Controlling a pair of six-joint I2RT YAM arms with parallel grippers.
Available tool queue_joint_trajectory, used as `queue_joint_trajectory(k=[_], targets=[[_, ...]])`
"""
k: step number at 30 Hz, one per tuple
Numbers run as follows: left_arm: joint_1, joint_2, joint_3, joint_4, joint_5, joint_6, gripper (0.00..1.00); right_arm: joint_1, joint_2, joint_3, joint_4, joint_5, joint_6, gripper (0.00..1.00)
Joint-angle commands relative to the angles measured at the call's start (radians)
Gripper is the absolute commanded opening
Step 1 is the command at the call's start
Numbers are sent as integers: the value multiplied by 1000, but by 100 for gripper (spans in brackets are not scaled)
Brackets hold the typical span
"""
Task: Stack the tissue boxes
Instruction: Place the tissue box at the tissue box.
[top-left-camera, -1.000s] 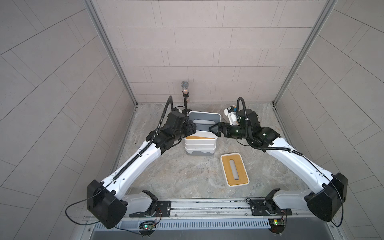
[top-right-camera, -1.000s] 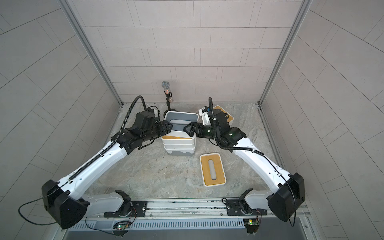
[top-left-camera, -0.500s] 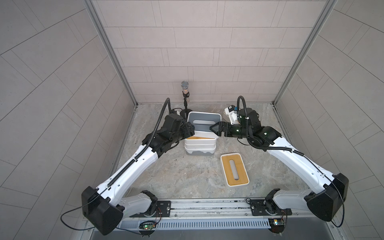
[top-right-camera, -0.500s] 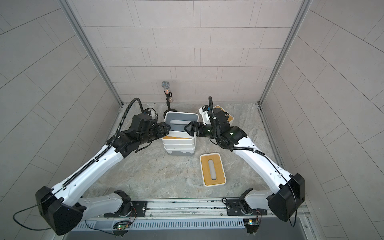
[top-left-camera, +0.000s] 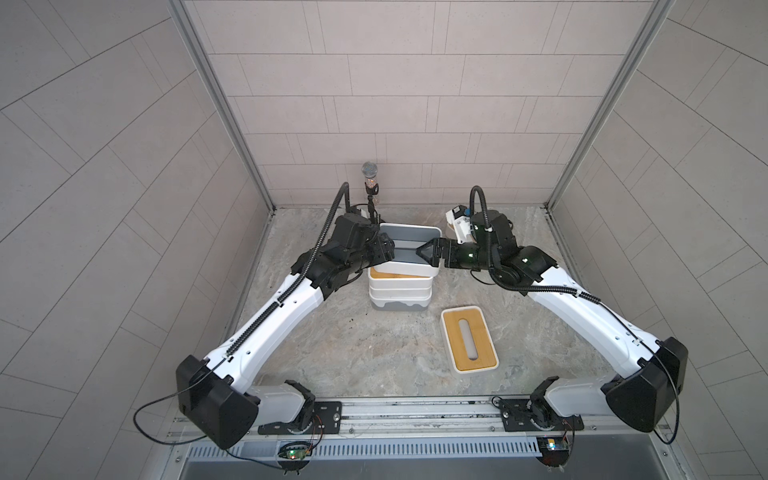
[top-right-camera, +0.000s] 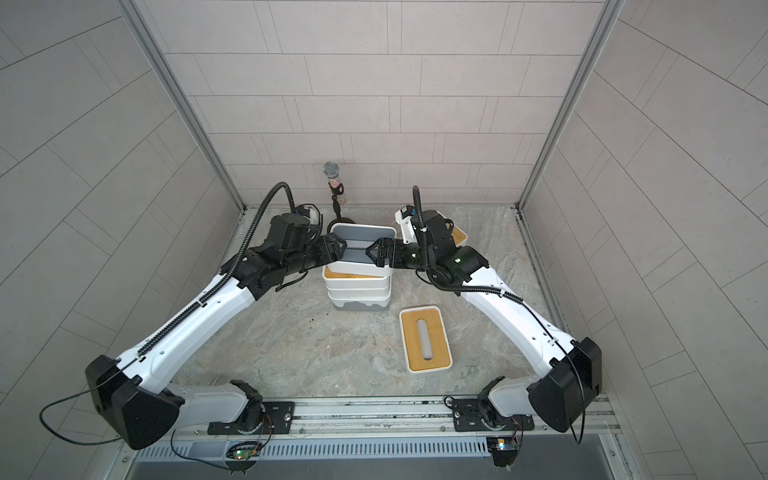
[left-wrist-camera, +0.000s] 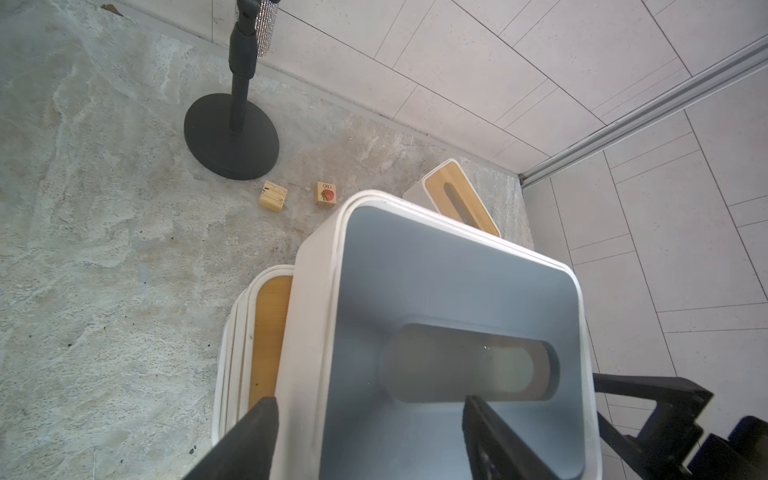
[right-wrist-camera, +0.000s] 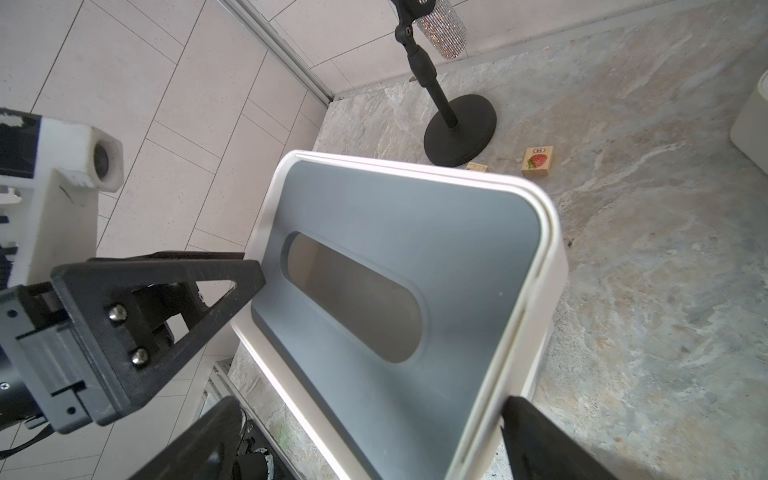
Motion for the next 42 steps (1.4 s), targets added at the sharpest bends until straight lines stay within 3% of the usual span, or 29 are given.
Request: queue_joint_trajectory(k=[1,42], targets=[[4,-42,-17,17,25,11,75,8,2,27,-12,-8,-23,99],[2,-147,-111,15,54,-48,75,33,38,28,-7,-5,-34,99]])
